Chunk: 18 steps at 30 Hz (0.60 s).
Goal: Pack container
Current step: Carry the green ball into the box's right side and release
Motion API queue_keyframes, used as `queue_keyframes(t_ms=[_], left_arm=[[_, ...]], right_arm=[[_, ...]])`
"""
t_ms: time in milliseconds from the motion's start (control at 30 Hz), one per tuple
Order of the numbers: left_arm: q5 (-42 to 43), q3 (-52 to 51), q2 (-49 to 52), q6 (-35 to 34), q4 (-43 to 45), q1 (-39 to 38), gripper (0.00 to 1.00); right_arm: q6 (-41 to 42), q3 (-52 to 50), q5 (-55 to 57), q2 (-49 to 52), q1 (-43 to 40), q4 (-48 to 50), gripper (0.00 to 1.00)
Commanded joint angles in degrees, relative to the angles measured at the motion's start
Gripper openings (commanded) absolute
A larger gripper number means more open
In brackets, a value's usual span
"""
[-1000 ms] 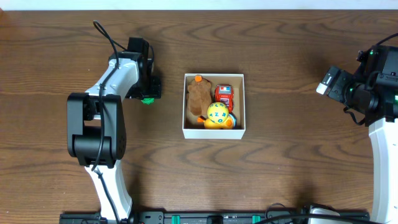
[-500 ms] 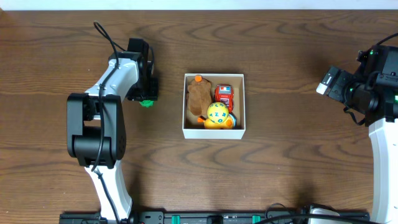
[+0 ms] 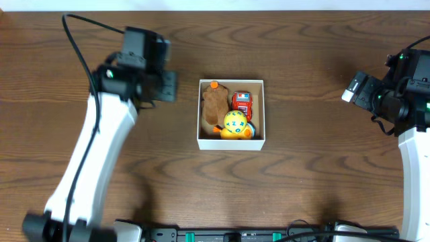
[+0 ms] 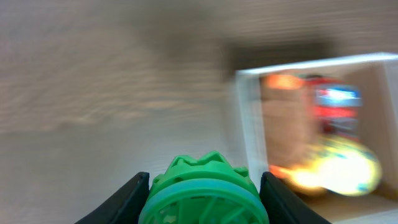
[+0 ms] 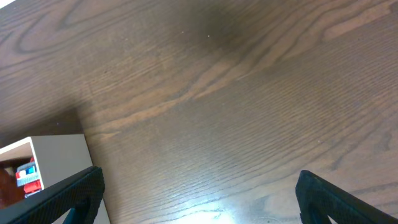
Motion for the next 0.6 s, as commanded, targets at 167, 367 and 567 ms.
queue_keyframes(t_ms=[167, 367, 567], left_arm=[[1.9, 0.0, 0.5, -1.9, 4.6, -17.6, 0.45], [1.6, 0.0, 10.3, -1.9, 10.9, -23.5, 0.45], [1.6, 0.0, 18.2, -1.9, 17.2, -26.6, 0.45]], right_arm=[[0.6, 0.1, 0.6, 0.2, -0.3, -0.1, 0.99], [0.6, 0.1, 0.6, 0.2, -0.3, -0.1, 0.99], [0.6, 0.1, 0.6, 0.2, -0.3, -0.1, 0.99]])
